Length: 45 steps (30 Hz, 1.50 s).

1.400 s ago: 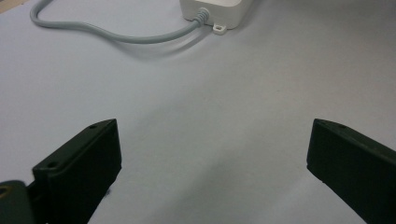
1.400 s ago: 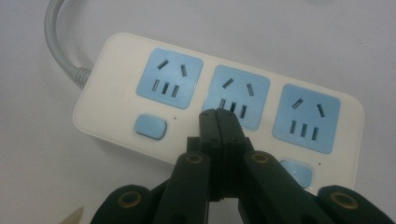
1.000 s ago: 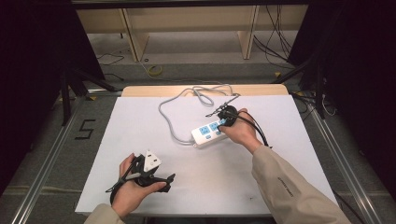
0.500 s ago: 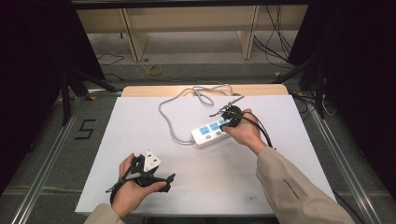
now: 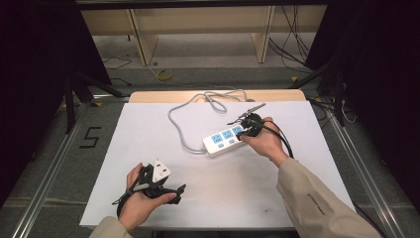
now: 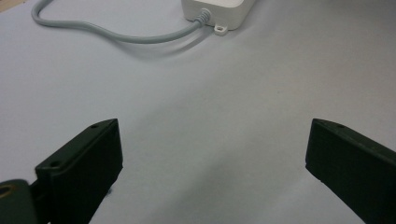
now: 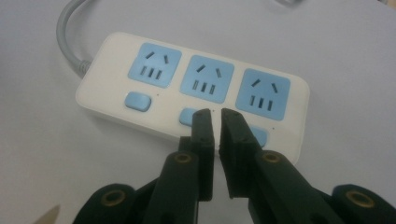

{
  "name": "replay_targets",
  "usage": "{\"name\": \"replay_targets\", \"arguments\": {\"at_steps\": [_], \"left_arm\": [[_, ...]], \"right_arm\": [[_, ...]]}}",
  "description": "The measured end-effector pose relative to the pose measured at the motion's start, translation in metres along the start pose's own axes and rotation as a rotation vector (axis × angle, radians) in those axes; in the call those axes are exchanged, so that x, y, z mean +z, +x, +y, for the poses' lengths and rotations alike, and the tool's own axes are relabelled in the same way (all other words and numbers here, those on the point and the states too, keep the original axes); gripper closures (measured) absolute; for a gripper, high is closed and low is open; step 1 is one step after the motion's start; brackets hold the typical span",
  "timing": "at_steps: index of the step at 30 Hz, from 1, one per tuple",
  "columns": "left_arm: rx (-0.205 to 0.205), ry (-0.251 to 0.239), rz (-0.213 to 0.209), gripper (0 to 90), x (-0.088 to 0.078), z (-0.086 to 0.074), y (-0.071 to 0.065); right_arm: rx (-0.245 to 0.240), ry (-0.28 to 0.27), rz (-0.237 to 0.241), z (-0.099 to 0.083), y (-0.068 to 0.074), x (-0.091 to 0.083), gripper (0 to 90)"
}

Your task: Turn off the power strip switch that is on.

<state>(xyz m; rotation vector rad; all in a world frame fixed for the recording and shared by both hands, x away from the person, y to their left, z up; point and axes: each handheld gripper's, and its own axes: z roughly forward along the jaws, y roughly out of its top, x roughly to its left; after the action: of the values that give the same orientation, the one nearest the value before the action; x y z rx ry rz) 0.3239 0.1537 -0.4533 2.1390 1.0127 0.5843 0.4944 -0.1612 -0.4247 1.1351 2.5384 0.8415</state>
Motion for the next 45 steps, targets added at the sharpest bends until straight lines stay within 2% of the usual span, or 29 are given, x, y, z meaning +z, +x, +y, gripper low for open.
{"name": "replay_targets", "arguments": {"at_steps": [13,27,45], "left_arm": [[-0.001,0.0,-0.001,4.0,0.0,0.0,0.0],[-0.004,-0.001,-0.001,4.5,0.001,0.0,0.0],[-0.02,-0.004,-0.004,5.2,0.001,0.0,0.0]], "right_arm": [[0.002,-0.031,0.009,-0.012,-0.003,-0.013,75.8],[0.012,-0.057,-0.012,-0.03,-0.011,-0.03,68.2],[0.007,-0.086,-0.019,-0.049,-0.009,-0.047,56.9]]}}
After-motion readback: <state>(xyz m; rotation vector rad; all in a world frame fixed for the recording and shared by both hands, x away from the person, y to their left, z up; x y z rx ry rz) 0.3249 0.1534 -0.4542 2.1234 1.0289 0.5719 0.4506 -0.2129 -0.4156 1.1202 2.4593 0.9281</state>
